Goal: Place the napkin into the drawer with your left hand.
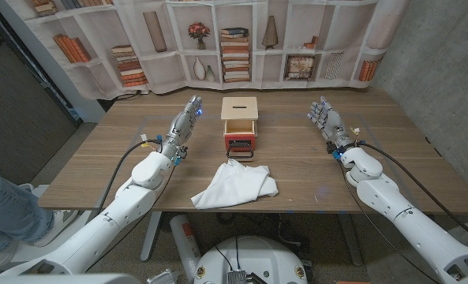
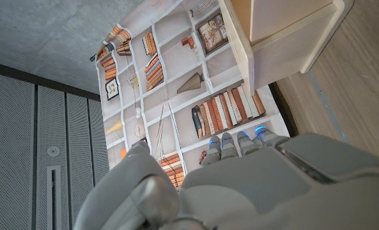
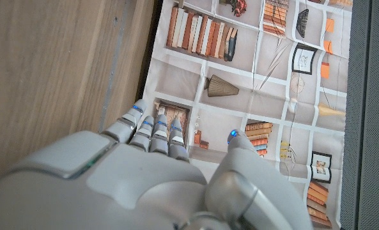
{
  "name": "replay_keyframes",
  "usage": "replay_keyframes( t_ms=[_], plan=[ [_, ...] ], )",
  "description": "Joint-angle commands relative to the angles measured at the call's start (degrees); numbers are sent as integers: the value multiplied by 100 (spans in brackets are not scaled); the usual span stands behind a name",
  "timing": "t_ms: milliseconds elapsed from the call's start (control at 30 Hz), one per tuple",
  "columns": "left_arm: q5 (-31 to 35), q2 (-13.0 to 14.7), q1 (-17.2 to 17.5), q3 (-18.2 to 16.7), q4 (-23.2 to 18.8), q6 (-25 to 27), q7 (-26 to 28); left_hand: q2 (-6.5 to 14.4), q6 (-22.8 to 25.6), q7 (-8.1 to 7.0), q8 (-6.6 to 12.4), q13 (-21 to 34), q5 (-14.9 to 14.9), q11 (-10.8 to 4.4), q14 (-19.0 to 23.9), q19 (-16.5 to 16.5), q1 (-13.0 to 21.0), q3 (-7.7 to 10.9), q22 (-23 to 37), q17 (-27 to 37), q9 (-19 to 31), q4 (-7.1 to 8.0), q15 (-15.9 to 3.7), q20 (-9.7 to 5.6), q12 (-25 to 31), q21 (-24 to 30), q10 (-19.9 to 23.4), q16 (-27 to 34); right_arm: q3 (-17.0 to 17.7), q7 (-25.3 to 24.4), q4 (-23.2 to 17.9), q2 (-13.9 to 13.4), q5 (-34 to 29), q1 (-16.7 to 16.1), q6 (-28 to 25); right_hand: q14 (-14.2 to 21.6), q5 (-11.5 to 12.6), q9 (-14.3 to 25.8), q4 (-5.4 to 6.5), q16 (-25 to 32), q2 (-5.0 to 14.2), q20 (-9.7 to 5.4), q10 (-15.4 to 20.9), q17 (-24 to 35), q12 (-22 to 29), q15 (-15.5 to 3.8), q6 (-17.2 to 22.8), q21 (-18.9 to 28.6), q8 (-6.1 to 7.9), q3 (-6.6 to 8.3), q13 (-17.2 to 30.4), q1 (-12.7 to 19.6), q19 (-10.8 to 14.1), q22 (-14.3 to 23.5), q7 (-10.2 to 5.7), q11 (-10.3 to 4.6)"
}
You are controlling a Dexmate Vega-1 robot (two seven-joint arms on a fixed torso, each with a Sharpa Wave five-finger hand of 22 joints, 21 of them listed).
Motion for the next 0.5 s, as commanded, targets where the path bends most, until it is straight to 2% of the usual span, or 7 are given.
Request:
replay_keyframes(
  t_ms=[33,500],
  plan=[
    [150,-75,114,-14,158,-608,-129,16,44,-6,42,11,24,2,47,33,88,18,29,12,14,-50,-10,-88,41,22,30,22,62,-93,-107,6,-8,-97,94,46,24,15,-32,2,-3,-130,27,19,32,20,48,26,19,20,10,79,32,13,25,49],
    [312,-58,280,-25,161,-1000,-176,27,102,-11,51,11,32,1,113,78,119,12,26,11,14,-69,-32,-103,52,35,86,32,22,-82,-18,94,-38,-41,170,37,26,15,-38,-8,11,-123,32,22,28,23,54,14,15,16,10,76,18,13,22,40]
  ],
)
